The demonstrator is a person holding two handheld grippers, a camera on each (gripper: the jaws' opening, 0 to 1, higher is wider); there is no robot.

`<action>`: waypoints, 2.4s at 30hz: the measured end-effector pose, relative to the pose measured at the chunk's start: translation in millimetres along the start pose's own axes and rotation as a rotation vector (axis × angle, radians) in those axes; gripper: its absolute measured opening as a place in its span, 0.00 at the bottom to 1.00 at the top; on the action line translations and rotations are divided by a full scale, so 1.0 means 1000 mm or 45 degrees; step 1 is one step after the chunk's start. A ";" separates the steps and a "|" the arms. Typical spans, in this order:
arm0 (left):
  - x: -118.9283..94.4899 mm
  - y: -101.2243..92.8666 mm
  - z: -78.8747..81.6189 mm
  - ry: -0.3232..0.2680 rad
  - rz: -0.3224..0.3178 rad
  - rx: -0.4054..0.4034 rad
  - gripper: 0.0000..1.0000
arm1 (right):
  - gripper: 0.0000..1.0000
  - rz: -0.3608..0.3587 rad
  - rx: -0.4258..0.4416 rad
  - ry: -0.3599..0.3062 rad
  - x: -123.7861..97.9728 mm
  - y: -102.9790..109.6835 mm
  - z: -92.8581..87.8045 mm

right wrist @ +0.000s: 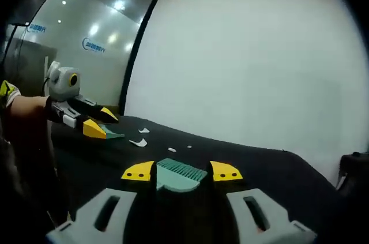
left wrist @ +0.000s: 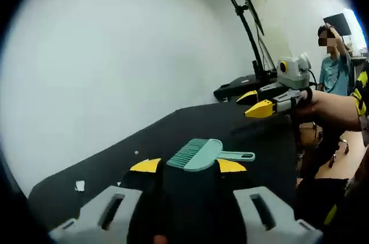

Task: Pick up the broom and sweep the trash on the tabletop into the dustpan.

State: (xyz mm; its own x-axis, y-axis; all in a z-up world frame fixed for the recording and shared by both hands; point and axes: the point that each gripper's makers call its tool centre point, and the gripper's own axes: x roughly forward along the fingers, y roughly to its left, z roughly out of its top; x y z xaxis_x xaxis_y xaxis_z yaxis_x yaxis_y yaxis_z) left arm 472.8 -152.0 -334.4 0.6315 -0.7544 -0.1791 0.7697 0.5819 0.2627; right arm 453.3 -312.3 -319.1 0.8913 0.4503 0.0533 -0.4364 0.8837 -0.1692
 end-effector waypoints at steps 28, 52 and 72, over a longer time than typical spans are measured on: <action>0.065 -0.020 -0.033 0.152 -0.197 -0.046 0.33 | 0.33 0.147 -0.191 0.348 0.025 -0.004 -0.060; 0.109 -0.021 -0.016 0.219 -0.362 -0.500 0.22 | 0.32 0.451 -0.468 0.327 0.007 0.029 -0.066; 0.103 -0.029 -0.049 0.365 -0.307 -0.466 0.22 | 0.33 0.687 -0.521 0.209 -0.004 0.070 -0.064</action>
State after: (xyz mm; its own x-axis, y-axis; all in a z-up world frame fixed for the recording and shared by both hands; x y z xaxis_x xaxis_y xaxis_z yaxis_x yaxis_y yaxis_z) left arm 520.0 -231.7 -406.5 0.3929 -0.7965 -0.4595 0.8465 0.5085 -0.1576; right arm 427.1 -260.5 -393.6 0.5842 0.7593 -0.2867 -0.7707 0.4082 -0.4893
